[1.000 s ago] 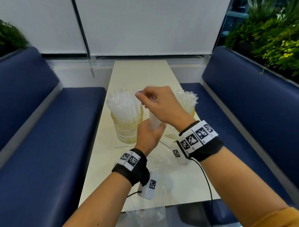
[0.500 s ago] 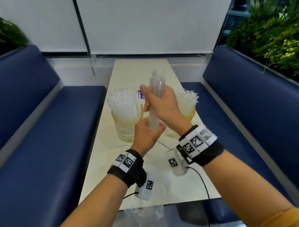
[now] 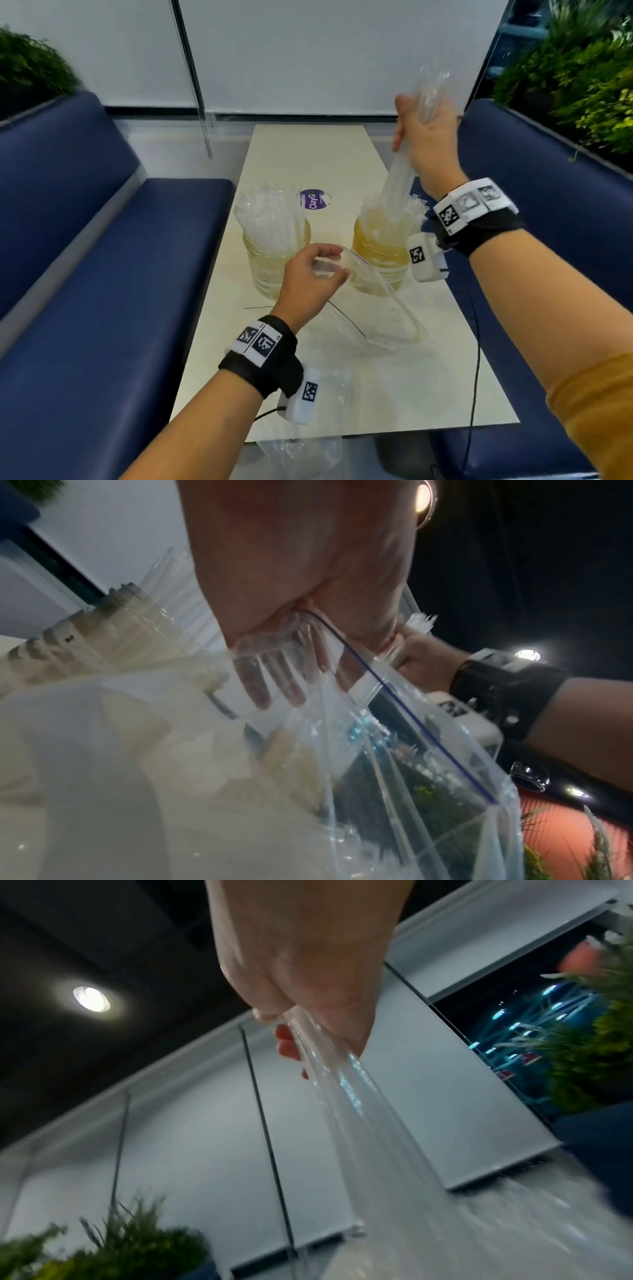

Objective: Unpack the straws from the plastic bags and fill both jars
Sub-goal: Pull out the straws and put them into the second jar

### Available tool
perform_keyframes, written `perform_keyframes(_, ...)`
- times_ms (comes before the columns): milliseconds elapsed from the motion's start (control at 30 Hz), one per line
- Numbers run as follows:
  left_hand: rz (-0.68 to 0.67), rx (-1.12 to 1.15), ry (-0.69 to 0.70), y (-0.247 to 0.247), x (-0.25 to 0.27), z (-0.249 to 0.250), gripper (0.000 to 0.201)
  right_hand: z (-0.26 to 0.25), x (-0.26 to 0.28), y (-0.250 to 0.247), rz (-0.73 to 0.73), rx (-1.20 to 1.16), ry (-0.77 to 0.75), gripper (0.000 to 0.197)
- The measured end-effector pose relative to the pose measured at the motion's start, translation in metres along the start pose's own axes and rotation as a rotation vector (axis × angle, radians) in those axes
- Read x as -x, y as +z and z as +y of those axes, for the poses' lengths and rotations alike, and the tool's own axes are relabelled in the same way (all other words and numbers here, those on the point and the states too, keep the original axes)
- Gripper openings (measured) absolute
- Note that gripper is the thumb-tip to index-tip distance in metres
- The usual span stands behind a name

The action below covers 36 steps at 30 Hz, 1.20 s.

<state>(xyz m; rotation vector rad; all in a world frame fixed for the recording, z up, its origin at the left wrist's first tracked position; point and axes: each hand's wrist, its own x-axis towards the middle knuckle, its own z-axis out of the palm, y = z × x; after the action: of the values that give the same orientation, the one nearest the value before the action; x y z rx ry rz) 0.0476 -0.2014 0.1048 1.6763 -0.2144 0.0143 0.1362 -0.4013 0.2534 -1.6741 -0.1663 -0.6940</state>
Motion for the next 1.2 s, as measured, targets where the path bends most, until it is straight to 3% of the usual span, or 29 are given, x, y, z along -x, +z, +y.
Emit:
perform_keyframes(200,0.017,-0.013,0.022,-0.006,-0.005,0.004,0.029,0.078,0.016,0.003,0.022,0.111,0.145,0.037)
perform_keyframes(367,0.023,-0.017,0.022,-0.008,-0.006,0.003,0.028,0.113,0.036,-0.001,0.019,0.391,0.211,0.037)
perform_keyframes(433,0.022,-0.014,0.019,-0.007,-0.006,0.003,0.028,0.111,0.036,-0.001,0.089,0.455,0.145,0.048)
perform_keyframes(533,0.021,-0.018,0.016,-0.007,-0.007,0.003,0.027,0.107,0.032,-0.003,0.177,0.462,-0.047,0.087)
perform_keyframes(567,0.020,-0.023,0.015,-0.006,-0.008,0.004,0.026,0.107,0.032,-0.005,0.192,0.474,-0.095,0.087)
perform_keyframes(767,0.016,-0.049,0.008,-0.005,-0.010,0.005,0.021,0.122,0.040,-0.021,0.050,0.875,-0.156,0.022)
perform_keyframes(933,0.007,-0.042,0.006,-0.003,-0.011,0.004,0.018,0.112,0.028,-0.029,-0.015,0.881,-0.354,0.019)
perform_keyframes(1067,0.000,-0.036,0.015,-0.002,-0.010,0.004,0.018,0.108,0.035,-0.031,-0.287,0.942,-0.222,0.032)
perform_keyframes(1133,-0.004,-0.036,0.009,-0.002,-0.010,0.005,0.018,0.107,0.043,-0.031,-0.307,0.980,-0.224,0.036)
perform_keyframes(1200,-0.008,-0.032,-0.002,-0.002,-0.010,0.006,0.020,0.098,0.047,-0.032,-0.275,0.963,-0.339,0.032)
